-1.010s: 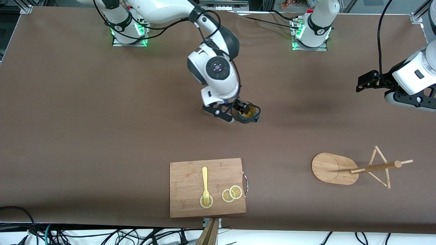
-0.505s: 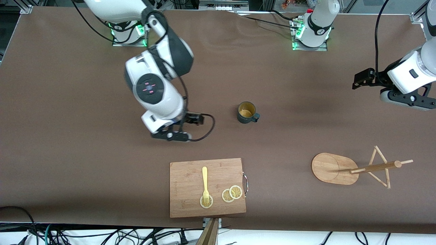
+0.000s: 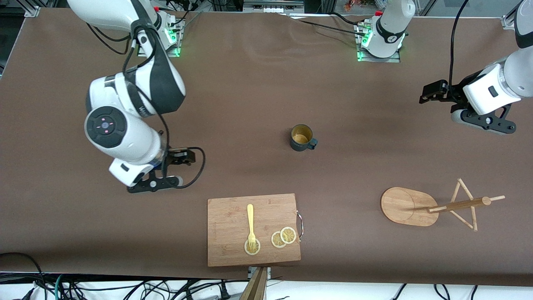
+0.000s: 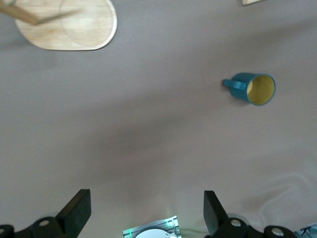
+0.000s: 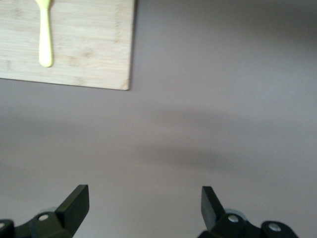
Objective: Pass cup and hang on rack
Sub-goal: 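Release the mug and withdraw the right gripper while the left gripper approaches, then lower the left gripper to the mug handle and close it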
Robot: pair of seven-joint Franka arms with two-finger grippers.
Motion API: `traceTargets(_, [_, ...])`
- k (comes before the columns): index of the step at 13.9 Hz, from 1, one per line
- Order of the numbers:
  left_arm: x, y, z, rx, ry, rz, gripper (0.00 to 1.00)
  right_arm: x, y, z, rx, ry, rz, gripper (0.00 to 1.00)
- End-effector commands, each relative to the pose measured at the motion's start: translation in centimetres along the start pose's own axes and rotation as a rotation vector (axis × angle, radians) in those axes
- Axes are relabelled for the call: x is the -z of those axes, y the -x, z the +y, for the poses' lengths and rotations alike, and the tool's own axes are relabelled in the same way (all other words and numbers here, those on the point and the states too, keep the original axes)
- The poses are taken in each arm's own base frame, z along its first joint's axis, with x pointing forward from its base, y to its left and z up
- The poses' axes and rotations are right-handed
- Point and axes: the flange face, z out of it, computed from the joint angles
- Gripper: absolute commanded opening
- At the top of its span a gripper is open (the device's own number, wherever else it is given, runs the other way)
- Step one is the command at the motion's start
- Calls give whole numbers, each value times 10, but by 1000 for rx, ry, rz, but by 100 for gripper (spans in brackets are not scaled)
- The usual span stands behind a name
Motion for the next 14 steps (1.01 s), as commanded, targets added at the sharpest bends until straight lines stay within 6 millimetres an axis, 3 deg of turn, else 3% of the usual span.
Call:
traceTargets(1, [-8,-5,10,-135,55,-21,100,24,10,39,23,27,-17,100])
traceTargets(4, [-21,-15,32,-294,86,-37,100,35,16,85,1,33,-44,100])
traceTargets(9, [-76,-57,68,-605,128,-71,100,67,31,171,-85,5,-12,100])
traceTargets(12, [-136,-90,83,-797,301,-47,100,93,62,227,-116,-23,-15,100])
traceTargets(14, [-169,-109,98,-1007,321,11,100,102,89,249,-122,-58,-21,100])
